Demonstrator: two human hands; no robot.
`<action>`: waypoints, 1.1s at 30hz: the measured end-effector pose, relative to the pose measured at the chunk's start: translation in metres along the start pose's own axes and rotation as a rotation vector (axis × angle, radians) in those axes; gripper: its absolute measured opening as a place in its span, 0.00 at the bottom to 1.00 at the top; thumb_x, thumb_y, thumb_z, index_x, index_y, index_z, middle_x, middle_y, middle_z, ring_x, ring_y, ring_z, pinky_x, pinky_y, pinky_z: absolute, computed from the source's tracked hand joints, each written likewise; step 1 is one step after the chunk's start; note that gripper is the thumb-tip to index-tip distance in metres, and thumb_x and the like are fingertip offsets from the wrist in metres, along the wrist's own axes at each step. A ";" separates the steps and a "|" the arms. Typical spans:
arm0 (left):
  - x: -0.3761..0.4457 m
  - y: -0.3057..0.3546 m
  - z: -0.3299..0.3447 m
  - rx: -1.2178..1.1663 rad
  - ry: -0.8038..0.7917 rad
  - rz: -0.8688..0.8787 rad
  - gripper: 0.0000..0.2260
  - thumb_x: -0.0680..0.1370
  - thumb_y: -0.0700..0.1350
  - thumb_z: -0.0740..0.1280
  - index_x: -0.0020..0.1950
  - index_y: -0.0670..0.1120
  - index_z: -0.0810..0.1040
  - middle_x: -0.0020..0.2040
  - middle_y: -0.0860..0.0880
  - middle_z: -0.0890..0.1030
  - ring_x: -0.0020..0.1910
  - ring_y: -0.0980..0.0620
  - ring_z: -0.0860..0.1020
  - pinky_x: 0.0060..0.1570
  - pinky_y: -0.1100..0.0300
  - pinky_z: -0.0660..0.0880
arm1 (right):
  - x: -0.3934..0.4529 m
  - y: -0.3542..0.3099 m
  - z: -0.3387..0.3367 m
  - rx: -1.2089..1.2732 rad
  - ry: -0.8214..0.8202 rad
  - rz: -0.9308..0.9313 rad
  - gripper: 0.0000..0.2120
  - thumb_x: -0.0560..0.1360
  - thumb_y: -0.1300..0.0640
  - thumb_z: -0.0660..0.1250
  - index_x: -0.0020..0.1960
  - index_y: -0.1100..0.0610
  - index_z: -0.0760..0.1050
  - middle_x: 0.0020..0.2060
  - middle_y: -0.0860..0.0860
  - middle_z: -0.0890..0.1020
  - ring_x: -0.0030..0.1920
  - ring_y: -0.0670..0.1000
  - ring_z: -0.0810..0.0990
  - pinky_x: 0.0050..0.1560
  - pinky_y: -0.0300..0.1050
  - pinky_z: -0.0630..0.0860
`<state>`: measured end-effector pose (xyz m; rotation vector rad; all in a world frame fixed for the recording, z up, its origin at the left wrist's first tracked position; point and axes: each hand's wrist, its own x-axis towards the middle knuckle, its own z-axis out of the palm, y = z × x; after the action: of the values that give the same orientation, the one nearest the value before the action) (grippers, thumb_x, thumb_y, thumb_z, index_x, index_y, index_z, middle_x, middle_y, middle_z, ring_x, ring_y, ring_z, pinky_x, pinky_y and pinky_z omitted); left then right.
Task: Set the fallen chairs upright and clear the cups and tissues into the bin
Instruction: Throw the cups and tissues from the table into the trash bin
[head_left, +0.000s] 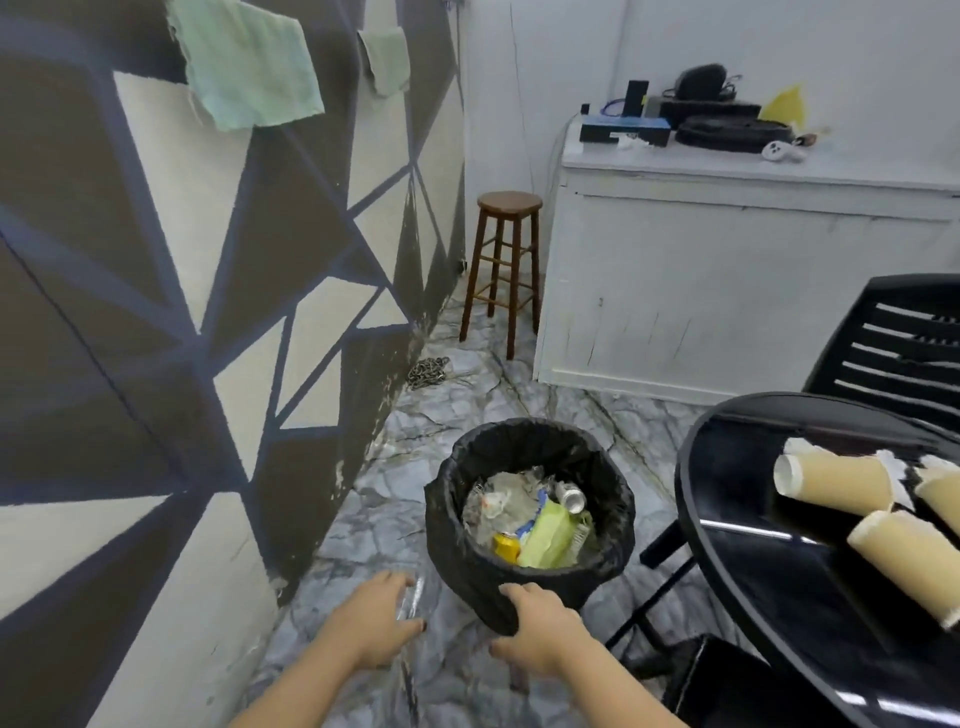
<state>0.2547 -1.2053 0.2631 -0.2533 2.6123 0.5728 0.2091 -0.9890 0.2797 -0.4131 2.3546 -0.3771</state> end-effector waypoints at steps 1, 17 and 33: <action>0.016 0.000 -0.008 0.010 -0.018 0.036 0.27 0.72 0.59 0.64 0.69 0.50 0.65 0.69 0.50 0.69 0.67 0.51 0.67 0.66 0.55 0.66 | 0.008 0.001 -0.006 0.020 0.006 0.032 0.35 0.72 0.44 0.64 0.74 0.50 0.54 0.72 0.52 0.62 0.71 0.56 0.60 0.68 0.56 0.63; 0.169 0.062 -0.065 0.211 -0.270 0.417 0.24 0.72 0.58 0.64 0.66 0.51 0.67 0.66 0.50 0.69 0.64 0.51 0.69 0.63 0.55 0.69 | 0.041 0.036 -0.063 0.303 0.232 0.399 0.33 0.69 0.45 0.64 0.72 0.49 0.58 0.71 0.50 0.64 0.71 0.54 0.61 0.68 0.56 0.62; 0.246 0.296 -0.057 0.265 -0.283 0.771 0.27 0.74 0.57 0.63 0.71 0.51 0.62 0.70 0.51 0.66 0.68 0.51 0.66 0.66 0.56 0.67 | -0.009 0.169 -0.143 0.406 0.595 0.542 0.31 0.71 0.48 0.62 0.72 0.49 0.58 0.72 0.47 0.63 0.73 0.49 0.58 0.71 0.51 0.59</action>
<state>-0.0630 -0.9846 0.2989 0.8849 2.4012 0.4415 0.0853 -0.8102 0.3229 0.5991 2.7211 -0.7670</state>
